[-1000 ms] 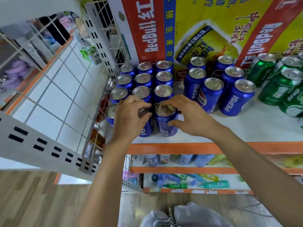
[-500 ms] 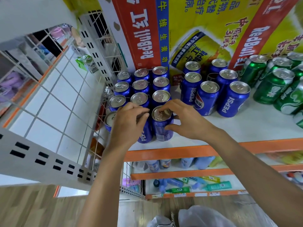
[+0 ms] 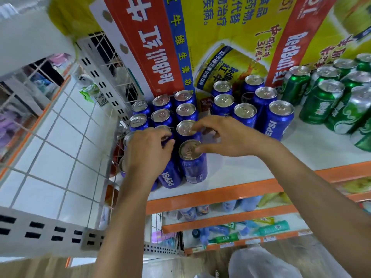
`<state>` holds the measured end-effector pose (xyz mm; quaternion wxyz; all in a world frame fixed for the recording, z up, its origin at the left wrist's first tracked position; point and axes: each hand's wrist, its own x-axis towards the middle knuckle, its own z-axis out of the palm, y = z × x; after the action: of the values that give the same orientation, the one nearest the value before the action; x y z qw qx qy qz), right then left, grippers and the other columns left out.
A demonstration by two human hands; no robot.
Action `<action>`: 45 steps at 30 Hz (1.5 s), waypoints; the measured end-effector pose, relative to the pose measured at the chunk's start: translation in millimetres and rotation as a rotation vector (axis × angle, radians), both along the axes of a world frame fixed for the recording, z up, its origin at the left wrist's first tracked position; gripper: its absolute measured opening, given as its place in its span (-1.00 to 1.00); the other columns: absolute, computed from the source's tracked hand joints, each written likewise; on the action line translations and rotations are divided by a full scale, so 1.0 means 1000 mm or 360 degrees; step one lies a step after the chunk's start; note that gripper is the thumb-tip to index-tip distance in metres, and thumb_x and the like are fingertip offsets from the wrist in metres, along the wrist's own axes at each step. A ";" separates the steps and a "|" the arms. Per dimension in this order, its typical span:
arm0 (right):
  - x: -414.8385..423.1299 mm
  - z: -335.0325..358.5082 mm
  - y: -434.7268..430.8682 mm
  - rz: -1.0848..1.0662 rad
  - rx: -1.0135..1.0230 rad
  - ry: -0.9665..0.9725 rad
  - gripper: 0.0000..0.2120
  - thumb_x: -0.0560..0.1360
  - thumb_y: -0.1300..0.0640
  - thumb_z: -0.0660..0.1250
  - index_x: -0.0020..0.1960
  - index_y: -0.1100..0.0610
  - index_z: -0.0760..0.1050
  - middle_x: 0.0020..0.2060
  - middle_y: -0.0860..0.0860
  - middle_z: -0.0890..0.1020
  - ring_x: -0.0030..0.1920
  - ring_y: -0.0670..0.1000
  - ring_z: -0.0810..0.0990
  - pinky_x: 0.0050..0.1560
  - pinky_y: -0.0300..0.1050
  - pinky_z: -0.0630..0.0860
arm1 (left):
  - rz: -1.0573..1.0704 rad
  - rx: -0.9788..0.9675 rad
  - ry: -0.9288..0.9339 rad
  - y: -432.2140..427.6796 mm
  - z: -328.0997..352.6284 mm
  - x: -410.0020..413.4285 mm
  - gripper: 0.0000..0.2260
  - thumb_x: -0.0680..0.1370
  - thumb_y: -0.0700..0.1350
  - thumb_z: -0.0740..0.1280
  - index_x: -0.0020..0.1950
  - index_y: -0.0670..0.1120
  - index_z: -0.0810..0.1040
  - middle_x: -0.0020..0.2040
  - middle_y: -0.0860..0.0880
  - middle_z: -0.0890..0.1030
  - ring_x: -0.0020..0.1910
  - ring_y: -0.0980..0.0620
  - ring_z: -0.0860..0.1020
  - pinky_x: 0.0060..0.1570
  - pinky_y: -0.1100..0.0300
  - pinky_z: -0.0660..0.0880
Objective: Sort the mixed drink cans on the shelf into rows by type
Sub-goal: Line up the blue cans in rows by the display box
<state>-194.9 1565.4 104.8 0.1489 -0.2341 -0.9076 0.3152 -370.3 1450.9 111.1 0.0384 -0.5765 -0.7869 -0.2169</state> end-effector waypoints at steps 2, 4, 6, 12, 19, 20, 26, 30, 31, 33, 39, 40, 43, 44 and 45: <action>0.002 0.018 0.019 -0.0018 -0.0026 0.0040 -0.57 0.41 -0.16 0.39 0.21 -0.02 0.49 0.00 -0.12 0.59 -0.02 -0.09 0.58 -0.01 -0.08 0.55 | -0.0003 0.0108 0.0067 0.014 0.007 0.009 -0.78 0.52 -0.03 0.36 0.14 -0.02 0.63 0.00 -0.04 0.66 -0.04 -0.05 0.58 -0.14 0.16 0.40; 0.003 0.030 0.042 0.0011 -0.0040 0.0060 -0.57 0.41 -0.16 0.39 0.20 0.01 0.50 0.00 -0.08 0.62 -0.03 -0.09 0.60 0.00 -0.06 0.56 | -0.0006 0.0078 0.0073 0.036 0.014 0.020 -0.78 0.51 -0.05 0.36 0.13 -0.01 0.63 -0.01 -0.06 0.64 -0.03 -0.09 0.57 -0.14 0.13 0.41; 0.004 0.040 0.067 0.0050 -0.0023 0.0060 -0.63 0.42 -0.12 0.40 0.16 0.03 0.52 -0.01 -0.08 0.62 -0.04 -0.10 0.59 0.00 -0.10 0.54 | -0.0031 0.0002 0.0075 0.063 0.021 0.032 -0.80 0.51 -0.05 0.34 0.10 -0.01 0.63 -0.03 -0.08 0.62 -0.06 -0.14 0.56 -0.16 0.06 0.47; -0.005 0.051 0.130 0.0116 0.0035 -0.0010 -0.74 0.49 -0.03 0.37 0.12 0.06 0.55 0.00 -0.05 0.61 -0.01 -0.06 0.56 0.00 -0.12 0.50 | -0.0054 -0.0255 0.0326 0.141 0.030 0.055 -0.78 0.54 -0.02 0.31 -0.08 -0.18 0.57 -0.15 -0.23 0.60 -0.11 -0.26 0.56 -0.29 0.05 0.35; -0.036 0.067 0.169 0.0303 0.0087 -0.0361 -0.85 0.45 0.13 0.35 -0.08 0.22 0.54 -0.22 0.14 0.60 -0.24 0.06 0.53 -0.25 -0.04 0.41 | 0.0084 -0.0401 0.0422 0.181 0.027 0.041 -0.73 0.54 0.03 0.30 -0.10 -0.19 0.50 -0.22 -0.22 0.54 -0.15 -0.26 0.56 -0.35 0.08 0.27; -0.040 0.069 0.170 0.0334 0.0122 -0.0434 -0.87 0.45 0.15 0.33 -0.13 0.23 0.52 -0.27 0.14 0.57 -0.28 0.06 0.50 -0.30 -0.07 0.38 | 0.0085 -0.0436 0.0444 0.183 0.026 0.038 -0.71 0.54 0.03 0.30 -0.04 -0.21 0.52 -0.17 -0.24 0.57 -0.15 -0.26 0.56 -0.34 0.07 0.28; -0.042 0.043 0.164 0.0430 0.0534 -0.0402 -0.87 0.48 0.10 0.29 -0.08 0.17 0.48 -0.27 0.09 0.53 -0.30 0.07 0.45 -0.34 -0.09 0.32 | 0.0026 -0.0524 0.0529 0.185 0.009 0.015 -0.78 0.52 -0.03 0.27 -0.06 -0.19 0.53 -0.21 -0.18 0.56 -0.25 -0.19 0.53 -0.38 0.08 0.30; -0.029 0.026 0.170 0.0262 0.0895 -0.0446 -0.63 0.50 0.02 0.31 0.24 0.17 0.43 0.11 0.16 0.51 0.11 0.19 0.50 -0.08 0.04 0.49 | -0.0120 -0.0466 0.0457 0.182 -0.001 0.001 -0.78 0.44 -0.02 0.38 0.06 -0.03 0.59 -0.08 -0.10 0.60 -0.11 -0.16 0.56 -0.24 -0.01 0.50; -0.028 0.024 0.173 0.0179 0.0932 -0.0512 -0.58 0.51 -0.03 0.30 0.29 0.17 0.40 0.16 0.16 0.48 0.17 0.21 0.47 -0.04 0.04 0.47 | -0.0140 -0.0460 0.0459 0.183 -0.002 -0.001 -0.76 0.45 -0.03 0.39 0.10 -0.03 0.58 -0.06 -0.10 0.58 -0.07 -0.16 0.55 -0.19 -0.02 0.50; -0.027 0.021 0.176 0.0015 0.0936 -0.0641 -0.49 0.52 -0.12 0.26 0.34 0.17 0.35 0.21 0.18 0.47 0.21 0.23 0.45 -0.03 0.05 0.46 | -0.0153 -0.0447 0.0478 0.186 -0.001 -0.004 -0.70 0.46 -0.06 0.38 0.19 -0.05 0.57 0.02 -0.11 0.57 0.01 -0.17 0.52 -0.08 -0.02 0.49; -0.036 0.015 0.175 -0.0143 0.1083 -0.0817 -0.50 0.54 -0.19 0.19 0.30 0.15 0.38 0.16 0.17 0.51 0.14 0.22 0.50 -0.20 -0.01 0.36 | -0.0049 -0.0547 0.0475 0.196 0.006 -0.014 -0.71 0.51 -0.03 0.33 0.21 -0.04 0.55 0.09 -0.13 0.55 0.07 -0.16 0.52 -0.06 0.03 0.46; -0.036 0.017 0.175 -0.0146 0.1105 -0.0860 -0.51 0.55 -0.20 0.17 0.30 0.13 0.40 0.14 0.15 0.53 0.11 0.20 0.52 -0.23 -0.04 0.35 | -0.0037 -0.0563 0.0479 0.197 0.006 -0.014 -0.72 0.51 0.00 0.32 0.20 -0.05 0.56 0.09 -0.13 0.55 0.07 -0.16 0.53 -0.06 0.03 0.46; -0.036 0.021 0.177 -0.0126 0.1168 -0.0960 -0.54 0.58 -0.20 0.11 0.29 0.10 0.42 0.08 0.11 0.57 0.08 0.16 0.56 -0.26 -0.07 0.36 | -0.0053 -0.0610 0.0468 0.200 0.006 -0.019 -0.72 0.52 0.05 0.31 0.17 -0.05 0.58 0.10 -0.12 0.55 0.07 -0.15 0.53 -0.08 0.05 0.45; -0.037 0.021 0.177 -0.0104 0.1164 -0.0986 -0.55 0.58 -0.18 0.12 0.29 0.10 0.42 0.08 0.11 0.57 0.09 0.16 0.56 -0.25 -0.07 0.37 | -0.0086 -0.0637 0.0461 0.201 0.008 -0.021 -0.72 0.52 0.06 0.32 0.16 -0.05 0.59 0.08 -0.11 0.55 0.07 -0.14 0.53 -0.11 0.08 0.42; -0.039 0.021 0.178 -0.0084 0.1143 -0.1005 -0.57 0.59 -0.15 0.14 0.30 0.11 0.41 0.10 0.13 0.56 0.11 0.17 0.55 -0.22 -0.05 0.39 | -0.0124 -0.0671 0.0454 0.203 0.010 -0.024 -0.72 0.52 0.07 0.32 0.14 -0.06 0.59 0.06 -0.11 0.54 0.07 -0.13 0.52 -0.14 0.10 0.38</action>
<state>-233.5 1743.4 125.8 -0.0548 -0.2752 -0.9537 -0.1087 -394.2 1653.5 120.9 0.0195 -0.6264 -0.7785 0.0340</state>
